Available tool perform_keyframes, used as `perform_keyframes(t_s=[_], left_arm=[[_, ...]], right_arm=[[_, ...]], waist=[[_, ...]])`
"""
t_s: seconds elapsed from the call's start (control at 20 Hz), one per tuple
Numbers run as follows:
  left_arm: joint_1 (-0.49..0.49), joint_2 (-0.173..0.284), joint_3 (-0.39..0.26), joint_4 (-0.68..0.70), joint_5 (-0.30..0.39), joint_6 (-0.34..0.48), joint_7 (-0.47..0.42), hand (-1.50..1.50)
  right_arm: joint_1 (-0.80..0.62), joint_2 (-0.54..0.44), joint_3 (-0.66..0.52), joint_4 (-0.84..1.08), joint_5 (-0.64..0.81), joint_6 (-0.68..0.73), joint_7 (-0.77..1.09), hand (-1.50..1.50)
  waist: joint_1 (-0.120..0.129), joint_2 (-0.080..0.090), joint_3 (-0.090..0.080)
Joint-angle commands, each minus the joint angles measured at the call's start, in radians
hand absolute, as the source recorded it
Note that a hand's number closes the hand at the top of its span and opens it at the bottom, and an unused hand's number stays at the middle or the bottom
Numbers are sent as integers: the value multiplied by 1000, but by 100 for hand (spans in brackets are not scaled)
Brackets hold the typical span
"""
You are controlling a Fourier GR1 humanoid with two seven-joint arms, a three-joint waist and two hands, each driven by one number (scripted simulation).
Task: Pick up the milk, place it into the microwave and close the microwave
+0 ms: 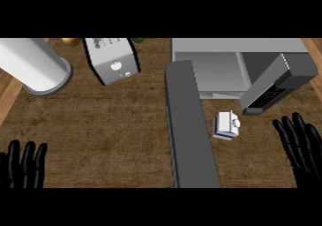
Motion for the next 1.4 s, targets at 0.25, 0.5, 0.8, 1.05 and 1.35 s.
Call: perform_keyframes(t_s=[0.25, 0.5, 0.8, 1.05, 1.35], left_arm=[[308, 51, -105, -58, 11, -38, -224, -150], [395, 116, -26, -89, 123, -106, -305, -150], [427, 140, 61, -22, 193, -153, -411, -150], [468, 143, 54, -27, 181, -160, -451, -150], [630, 179, 72, -8, 221, -244, -612, -150]], right_arm=[[73, 37, 59, 66, 153, -39, -129, -150], [39, 45, 45, 201, 193, -62, -202, -150], [-126, 78, 30, 331, 256, -126, -148, -150], [-220, 17, -83, 507, 208, -84, -246, -150], [-271, 54, -73, 701, 300, -172, -355, -150]], waist=[[5, -1, 0], [9, 0, 0], [12, 1, 0], [12, 2, 0], [24, 1, 1]])
